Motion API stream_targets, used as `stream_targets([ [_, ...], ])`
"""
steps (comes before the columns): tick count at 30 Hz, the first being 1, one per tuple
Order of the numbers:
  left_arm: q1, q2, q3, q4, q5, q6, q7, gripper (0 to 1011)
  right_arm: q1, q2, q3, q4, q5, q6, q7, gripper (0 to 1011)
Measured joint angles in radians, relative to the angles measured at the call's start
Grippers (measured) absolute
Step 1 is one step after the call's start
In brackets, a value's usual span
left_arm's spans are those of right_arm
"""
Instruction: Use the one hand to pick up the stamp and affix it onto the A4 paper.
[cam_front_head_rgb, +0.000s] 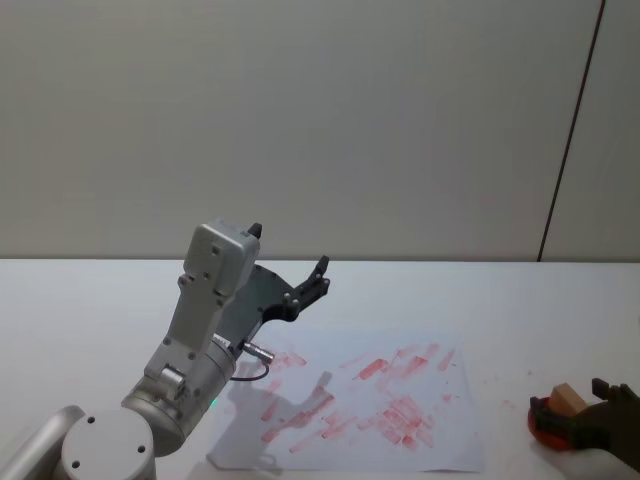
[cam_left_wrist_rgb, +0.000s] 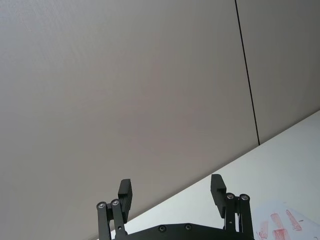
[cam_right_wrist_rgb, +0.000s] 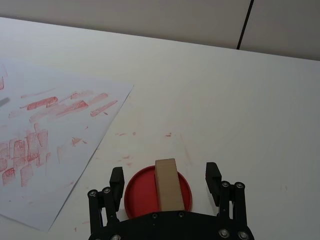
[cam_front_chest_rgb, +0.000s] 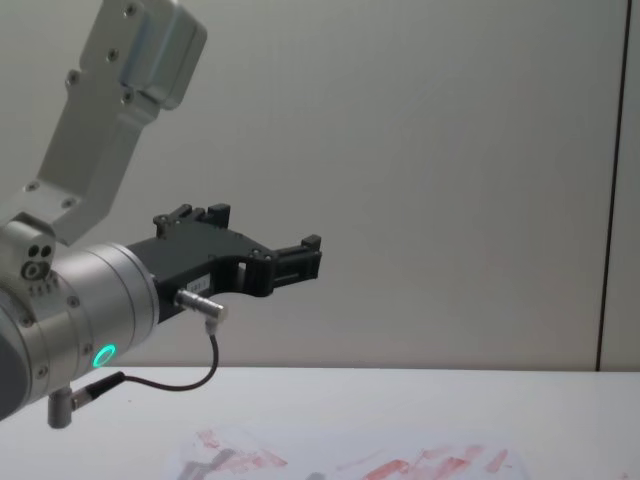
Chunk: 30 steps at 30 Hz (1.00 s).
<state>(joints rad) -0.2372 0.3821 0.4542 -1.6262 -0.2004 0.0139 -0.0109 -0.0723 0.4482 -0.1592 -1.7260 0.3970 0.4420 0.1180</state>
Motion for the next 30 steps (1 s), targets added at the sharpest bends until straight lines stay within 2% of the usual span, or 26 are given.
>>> stream_targets([
  [16,0.0,0.0,0.0,0.0,0.0,0.0,0.0,1003,0.015,-0.002,-0.006,0.013,-0.029,0.027,0.027,1001],
  [23,0.0,0.0,0.0,0.0,0.0,0.0,0.0,1002,0.018,-0.003,-0.008,0.016,-0.037,0.032,0.033,868],
  [24,0.0,0.0,0.0,0.0,0.0,0.0,0.0,1002,0.019,-0.003,-0.008,0.017,-0.037,0.033,0.034,817],
  [27,0.0,0.0,0.0,0.0,0.0,0.0,0.0,1002,0.019,-0.003,-0.008,0.017,-0.039,0.034,0.035,763],
  [30,0.0,0.0,0.0,0.0,0.0,0.0,0.0,1002,0.02,-0.003,-0.009,0.018,-0.041,0.034,0.036,648],
])
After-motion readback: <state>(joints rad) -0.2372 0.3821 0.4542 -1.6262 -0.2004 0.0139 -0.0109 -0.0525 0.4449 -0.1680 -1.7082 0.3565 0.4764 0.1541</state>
